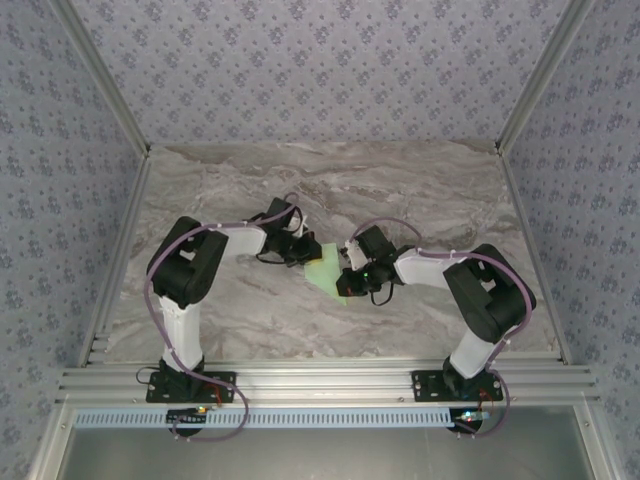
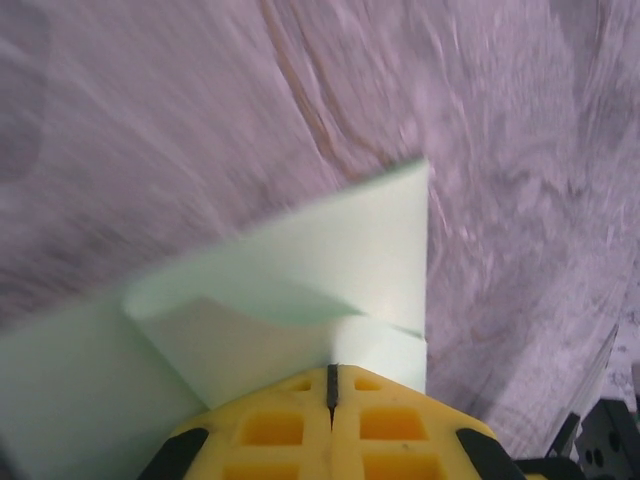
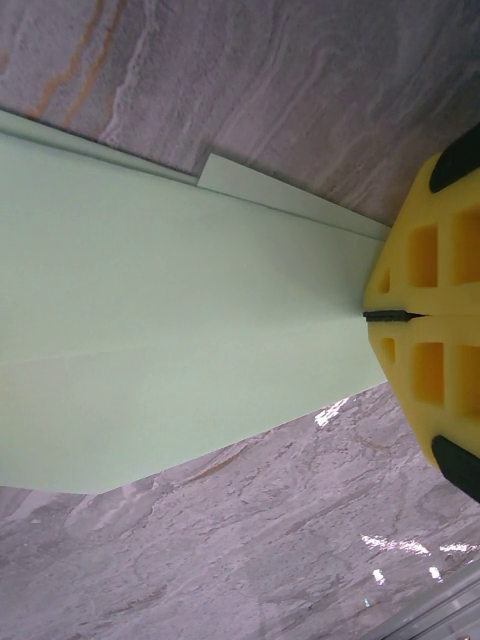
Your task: Fold a paper plane with a square sheet of paper (fold left side to right side)
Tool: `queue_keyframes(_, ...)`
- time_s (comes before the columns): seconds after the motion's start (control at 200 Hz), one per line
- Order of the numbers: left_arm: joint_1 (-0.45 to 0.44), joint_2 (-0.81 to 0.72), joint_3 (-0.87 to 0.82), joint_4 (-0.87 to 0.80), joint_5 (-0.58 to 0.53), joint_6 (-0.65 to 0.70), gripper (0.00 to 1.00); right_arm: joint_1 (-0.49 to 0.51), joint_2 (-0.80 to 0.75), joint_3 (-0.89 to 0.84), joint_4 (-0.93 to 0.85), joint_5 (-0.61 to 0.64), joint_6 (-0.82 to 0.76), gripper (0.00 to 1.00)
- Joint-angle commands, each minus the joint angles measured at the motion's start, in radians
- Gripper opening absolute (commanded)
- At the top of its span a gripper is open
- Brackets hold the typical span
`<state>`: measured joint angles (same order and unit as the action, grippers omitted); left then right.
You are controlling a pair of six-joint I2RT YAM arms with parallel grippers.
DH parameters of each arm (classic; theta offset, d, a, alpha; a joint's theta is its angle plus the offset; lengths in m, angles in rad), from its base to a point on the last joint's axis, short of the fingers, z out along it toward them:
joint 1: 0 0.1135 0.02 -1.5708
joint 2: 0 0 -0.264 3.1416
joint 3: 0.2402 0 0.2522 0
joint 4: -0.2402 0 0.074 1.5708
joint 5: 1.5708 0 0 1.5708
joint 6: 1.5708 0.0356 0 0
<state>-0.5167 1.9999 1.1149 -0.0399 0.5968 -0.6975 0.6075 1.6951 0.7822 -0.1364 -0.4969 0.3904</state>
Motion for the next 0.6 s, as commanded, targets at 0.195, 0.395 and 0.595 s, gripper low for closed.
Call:
queue_keyframes(0.195, 0.128, 0.092, 0.089, -0.075, -0.246, 0.097, 0.05, 0.008, 0.030, -0.077, -0.223, 0.067, -0.022, 0.00)
queue_keyframes(0.395, 0.156, 0.080, 0.132, -0.099, -0.216, 0.125, 0.05, 0.009, 0.020, -0.078, -0.215, 0.054, -0.017, 0.00)
queue_keyframes(0.595, 0.151, -0.085, 0.062, -0.072, -0.187, 0.112, 0.09, 0.010, 0.017, -0.072, -0.203, 0.046, -0.009, 0.00)
